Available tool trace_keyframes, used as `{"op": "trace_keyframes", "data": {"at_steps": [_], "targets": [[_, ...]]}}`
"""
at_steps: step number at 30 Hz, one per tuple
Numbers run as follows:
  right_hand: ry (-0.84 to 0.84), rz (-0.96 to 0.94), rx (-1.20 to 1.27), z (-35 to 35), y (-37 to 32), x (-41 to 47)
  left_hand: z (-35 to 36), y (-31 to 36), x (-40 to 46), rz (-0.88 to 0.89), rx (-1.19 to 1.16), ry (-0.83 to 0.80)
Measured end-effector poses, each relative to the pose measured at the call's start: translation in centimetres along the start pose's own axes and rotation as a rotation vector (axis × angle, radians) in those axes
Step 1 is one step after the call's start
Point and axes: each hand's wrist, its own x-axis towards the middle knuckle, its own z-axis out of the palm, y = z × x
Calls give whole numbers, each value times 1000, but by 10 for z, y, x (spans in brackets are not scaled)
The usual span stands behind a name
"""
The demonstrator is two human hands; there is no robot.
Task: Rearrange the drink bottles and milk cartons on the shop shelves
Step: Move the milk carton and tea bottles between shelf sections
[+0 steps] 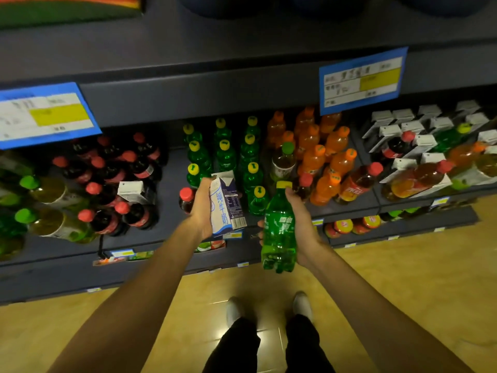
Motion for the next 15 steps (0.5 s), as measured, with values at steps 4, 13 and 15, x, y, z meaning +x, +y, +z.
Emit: {"op": "trace_keyframes", "data": {"at_steps": [4, 13, 15], "targets": [[-12, -39, -25, 1, 3, 1, -7, -6, -4, 17, -32, -30], [-36, -9, -56, -3, -5, -4, -13, -25, -25, -11, -38, 4], [-45, -5, -77, -5, -4, -1, -9, -26, -24, -24, -53, -15]]}}
